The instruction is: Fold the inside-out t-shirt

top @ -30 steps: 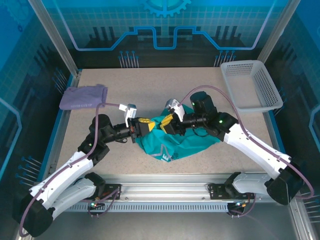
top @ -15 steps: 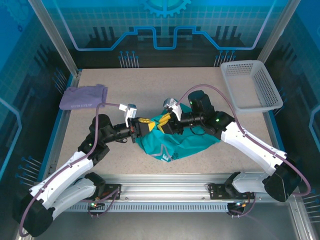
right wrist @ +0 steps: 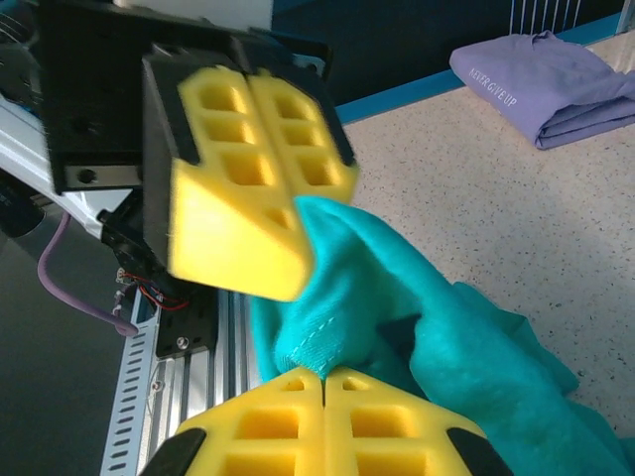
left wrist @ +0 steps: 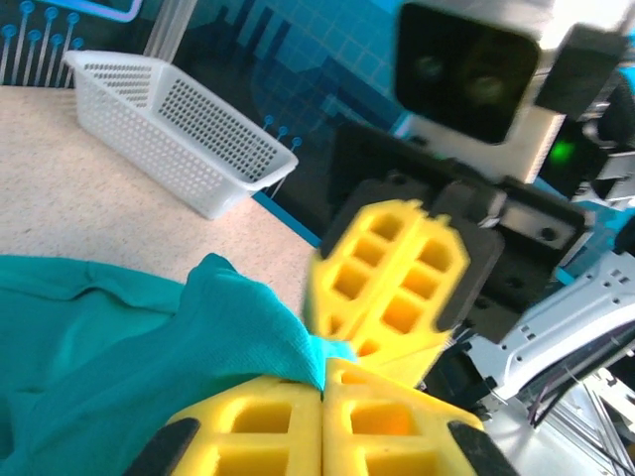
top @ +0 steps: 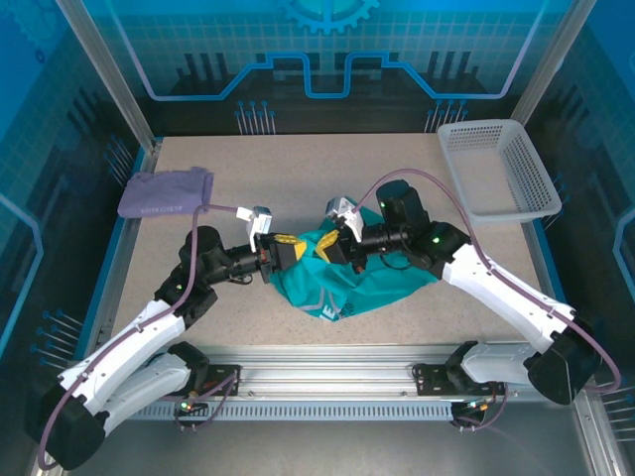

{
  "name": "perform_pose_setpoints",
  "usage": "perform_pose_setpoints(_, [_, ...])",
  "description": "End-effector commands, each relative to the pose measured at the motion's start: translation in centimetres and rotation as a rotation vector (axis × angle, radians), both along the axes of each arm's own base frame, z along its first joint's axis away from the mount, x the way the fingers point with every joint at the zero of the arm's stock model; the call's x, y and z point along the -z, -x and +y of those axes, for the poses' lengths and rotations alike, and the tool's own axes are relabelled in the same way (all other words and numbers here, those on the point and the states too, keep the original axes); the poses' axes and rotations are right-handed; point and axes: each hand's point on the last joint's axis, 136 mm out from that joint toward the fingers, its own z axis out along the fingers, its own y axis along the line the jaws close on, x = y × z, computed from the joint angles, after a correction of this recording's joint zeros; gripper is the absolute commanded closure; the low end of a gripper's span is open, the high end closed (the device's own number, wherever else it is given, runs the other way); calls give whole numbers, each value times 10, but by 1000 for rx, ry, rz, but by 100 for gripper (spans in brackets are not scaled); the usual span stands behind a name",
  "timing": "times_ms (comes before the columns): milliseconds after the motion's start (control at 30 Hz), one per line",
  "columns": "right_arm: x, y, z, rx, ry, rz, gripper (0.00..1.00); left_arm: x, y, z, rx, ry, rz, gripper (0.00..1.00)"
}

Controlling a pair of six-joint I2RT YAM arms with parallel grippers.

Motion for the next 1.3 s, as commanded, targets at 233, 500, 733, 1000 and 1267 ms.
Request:
perform_pose_setpoints(233, [-30,-6,-15,98,33,-6,100,15,-7,7,-52,-99,5,51])
perform_pose_setpoints(500, [-38,-10,-10,99,84,91,100,28,-3,2,-36,-146,-4,38])
perform_pose_setpoints(733, [-31,-2,-12,46,176,164,100,19,-4,-11,-36,-225,-87,37])
perform_pose_setpoints(1000, [-34,1,-10,-8,211,191,100,17,-9,-24,-35,-302,-152,53])
perform_pose_setpoints(1267, [-17,-57,-56,351,193,289,73,18,-18,-13,-125,-278,-128,100])
